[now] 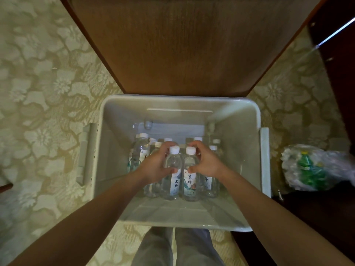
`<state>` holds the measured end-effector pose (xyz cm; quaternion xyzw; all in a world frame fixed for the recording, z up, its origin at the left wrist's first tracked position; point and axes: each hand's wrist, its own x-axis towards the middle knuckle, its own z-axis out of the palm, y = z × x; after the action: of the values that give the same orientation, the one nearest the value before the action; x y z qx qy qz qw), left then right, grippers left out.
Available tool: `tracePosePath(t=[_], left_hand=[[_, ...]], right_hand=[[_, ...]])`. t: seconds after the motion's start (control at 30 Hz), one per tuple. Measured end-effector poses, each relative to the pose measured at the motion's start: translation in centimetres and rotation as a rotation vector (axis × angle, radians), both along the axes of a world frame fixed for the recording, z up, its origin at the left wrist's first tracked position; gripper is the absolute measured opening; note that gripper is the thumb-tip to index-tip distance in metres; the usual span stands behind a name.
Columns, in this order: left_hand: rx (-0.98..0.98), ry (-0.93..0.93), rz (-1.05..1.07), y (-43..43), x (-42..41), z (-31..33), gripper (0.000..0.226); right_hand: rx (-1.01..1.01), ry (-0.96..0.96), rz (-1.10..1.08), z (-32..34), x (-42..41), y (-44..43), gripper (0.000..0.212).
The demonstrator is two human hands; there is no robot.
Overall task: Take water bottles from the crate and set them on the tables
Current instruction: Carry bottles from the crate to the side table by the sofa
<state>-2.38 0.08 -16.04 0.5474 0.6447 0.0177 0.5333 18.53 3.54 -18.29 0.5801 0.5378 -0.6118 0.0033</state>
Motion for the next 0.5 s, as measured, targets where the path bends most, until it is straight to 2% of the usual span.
tracePosePath(t=[0.2,0.5], left_hand=[[-0.05,-0.112,0.088,-0.3,-0.4,-0.6,0.087],[0.009,-0.16,0.131,-0.9,0.8,-0.8,0.083]], right_hand=[[-0.076,0.057,-0.1,-0.4,-0.3,-1.4,0.085],[-0.104,0.158,-0.213,-1.0,0.9,-2.5,0.084]])
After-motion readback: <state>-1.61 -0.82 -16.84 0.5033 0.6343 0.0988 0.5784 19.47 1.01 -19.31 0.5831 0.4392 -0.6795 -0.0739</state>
